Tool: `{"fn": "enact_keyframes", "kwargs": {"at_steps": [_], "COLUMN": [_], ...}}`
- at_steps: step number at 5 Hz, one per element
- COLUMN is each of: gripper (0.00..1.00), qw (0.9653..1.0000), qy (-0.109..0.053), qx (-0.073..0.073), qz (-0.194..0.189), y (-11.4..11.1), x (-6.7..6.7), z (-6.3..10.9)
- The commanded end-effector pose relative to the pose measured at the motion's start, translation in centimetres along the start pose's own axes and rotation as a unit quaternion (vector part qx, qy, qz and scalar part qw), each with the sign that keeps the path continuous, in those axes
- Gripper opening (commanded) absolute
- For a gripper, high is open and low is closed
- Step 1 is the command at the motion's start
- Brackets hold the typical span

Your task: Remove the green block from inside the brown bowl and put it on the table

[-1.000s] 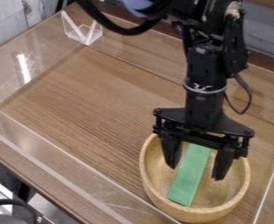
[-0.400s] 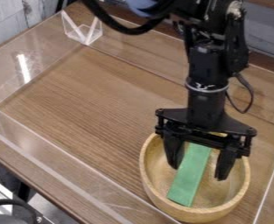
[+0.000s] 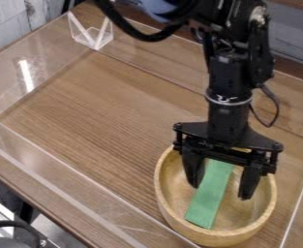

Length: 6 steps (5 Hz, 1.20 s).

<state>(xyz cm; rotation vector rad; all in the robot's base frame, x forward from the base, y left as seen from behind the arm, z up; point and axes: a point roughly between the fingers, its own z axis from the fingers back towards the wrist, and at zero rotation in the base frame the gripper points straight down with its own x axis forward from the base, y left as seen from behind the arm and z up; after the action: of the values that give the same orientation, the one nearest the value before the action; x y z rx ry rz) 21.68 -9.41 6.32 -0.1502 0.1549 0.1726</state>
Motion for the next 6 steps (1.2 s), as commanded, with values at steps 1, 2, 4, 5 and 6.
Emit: {"fn": "enact_keyframes", "kwargs": {"at_steps": [1, 2, 4, 5, 6], "gripper": [1.00, 1.00, 1.00, 0.00, 0.00], "qw": [0.9998, 0.9997, 0.9997, 0.9997, 0.9998], "qy": [-0.019, -0.020, -0.021, -0.023, -0.018], "qx": [-0.010, -0.010, -0.008, -0.008, -0.005], "qz": [0.003, 0.004, 0.007, 0.010, 0.008], "y": [0.0, 0.1, 0.3, 0.3, 0.4], "x": [0.7, 0.8, 1.1, 1.2, 0.9], "z": [0.1, -0.8, -2.8, -3.2, -2.5]}}
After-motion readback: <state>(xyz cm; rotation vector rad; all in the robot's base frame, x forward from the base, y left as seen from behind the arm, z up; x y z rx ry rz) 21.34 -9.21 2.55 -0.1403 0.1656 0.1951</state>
